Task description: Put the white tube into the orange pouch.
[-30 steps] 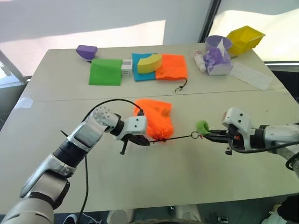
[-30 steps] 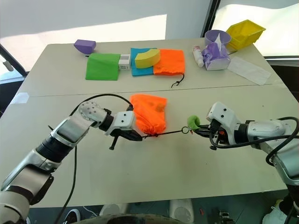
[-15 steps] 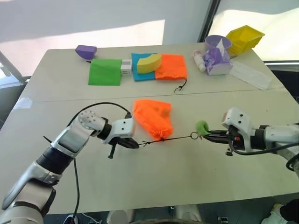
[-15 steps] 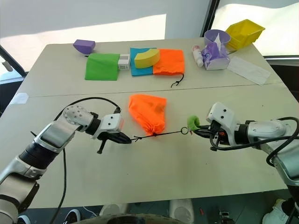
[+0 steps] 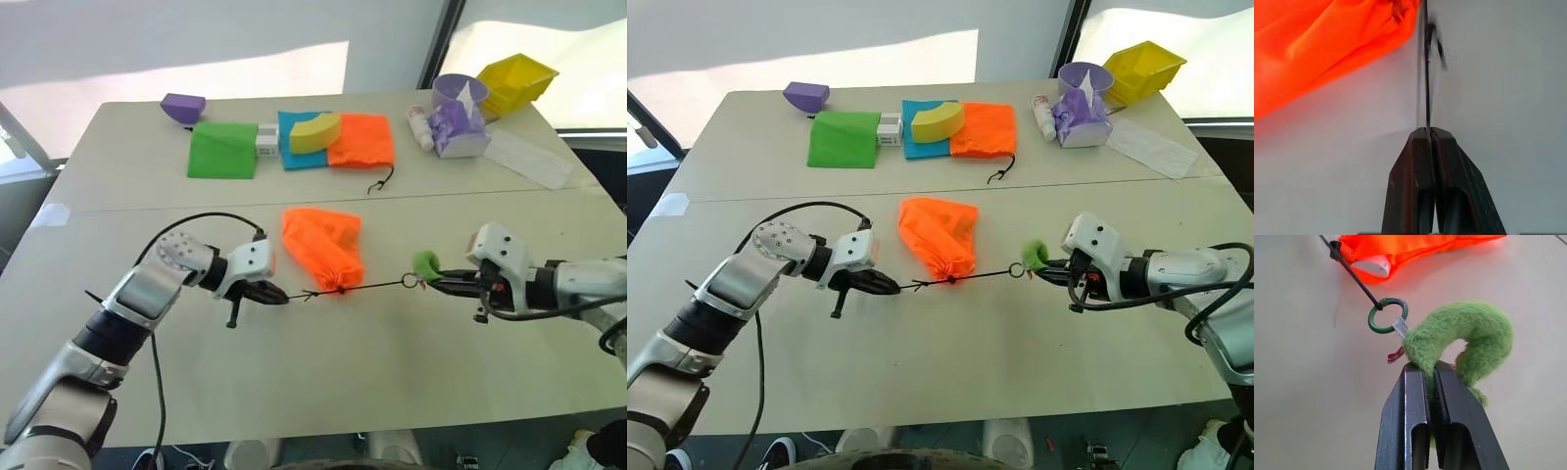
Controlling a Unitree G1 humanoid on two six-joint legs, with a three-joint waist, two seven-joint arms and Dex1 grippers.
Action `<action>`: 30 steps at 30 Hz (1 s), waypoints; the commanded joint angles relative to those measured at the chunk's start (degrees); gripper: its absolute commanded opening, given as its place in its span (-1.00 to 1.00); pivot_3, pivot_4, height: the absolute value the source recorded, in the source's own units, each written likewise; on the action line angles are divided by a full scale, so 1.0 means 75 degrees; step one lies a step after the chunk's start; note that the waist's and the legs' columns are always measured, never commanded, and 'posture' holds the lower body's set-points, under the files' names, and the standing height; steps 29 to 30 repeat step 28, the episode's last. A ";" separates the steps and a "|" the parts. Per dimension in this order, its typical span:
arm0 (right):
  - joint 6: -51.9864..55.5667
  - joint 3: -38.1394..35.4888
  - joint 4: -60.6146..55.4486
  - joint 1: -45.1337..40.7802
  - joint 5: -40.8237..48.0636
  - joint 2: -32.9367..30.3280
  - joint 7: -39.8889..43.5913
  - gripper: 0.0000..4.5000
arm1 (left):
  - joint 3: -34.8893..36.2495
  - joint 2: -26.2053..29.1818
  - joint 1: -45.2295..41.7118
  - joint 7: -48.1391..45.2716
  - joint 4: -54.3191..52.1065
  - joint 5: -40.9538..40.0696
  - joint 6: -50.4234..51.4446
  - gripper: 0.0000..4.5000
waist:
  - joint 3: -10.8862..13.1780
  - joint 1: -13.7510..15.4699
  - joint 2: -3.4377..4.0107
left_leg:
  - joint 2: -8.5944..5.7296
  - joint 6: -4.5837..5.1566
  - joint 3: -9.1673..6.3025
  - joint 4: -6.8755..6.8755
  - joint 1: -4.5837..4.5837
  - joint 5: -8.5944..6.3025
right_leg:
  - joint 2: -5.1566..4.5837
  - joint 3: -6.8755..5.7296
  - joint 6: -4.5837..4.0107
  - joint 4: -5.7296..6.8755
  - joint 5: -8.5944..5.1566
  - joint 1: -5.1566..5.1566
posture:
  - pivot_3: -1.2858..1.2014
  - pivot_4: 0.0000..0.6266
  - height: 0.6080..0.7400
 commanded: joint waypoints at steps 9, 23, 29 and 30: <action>0.0388 -0.0207 -0.0557 0.0046 0.0386 0.0205 -0.0035 0.97 | 0.1998 -0.0450 0.0307 0.0712 -0.1067 -0.2176 0.1758 0.76 | 0.0000 -0.0021 0.0002 | 0.0001 0.0017 0.0001 0.0001 0.0005 0.0010 | 0.0004 0.0004 0.0001 0.0006 0.0001 -0.0001 | 0.03 -0.52 1.00; -0.0897 -0.0581 0.0493 -0.0209 0.0515 0.2047 -0.0569 0.97 | 0.3965 -0.0815 0.2459 0.3447 -0.1949 -0.2174 0.1036 0.76 | -0.0007 -0.0040 -0.0011 | 0.0020 -0.0001 0.0002 -0.0005 0.0010 0.0000 | 0.0008 0.0009 -0.0007 0.0002 0.0005 0.0001 | 0.03 -0.52 1.00; -0.0708 -0.0272 0.0226 0.0219 0.0596 0.2255 -0.0557 0.97 | 0.4475 -0.0766 0.3461 0.3694 -0.1995 -0.2169 0.0648 0.76 | -0.0007 0.0004 0.0005 | 0.0002 0.0003 0.0007 -0.0018 0.0003 0.0003 | 0.0005 0.0018 -0.0012 0.0004 0.0003 -0.0018 | 0.03 -0.52 1.00; -0.0708 -0.0272 0.0226 0.0219 0.0596 0.2255 -0.0557 0.97 | 0.4475 -0.0766 0.3461 0.3694 -0.1995 -0.2169 0.0648 0.76 | -0.0007 0.0004 0.0005 | 0.0002 0.0003 0.0007 -0.0018 0.0003 0.0003 | 0.0005 0.0018 -0.0012 0.0004 0.0003 -0.0018 | 0.03 -0.52 1.00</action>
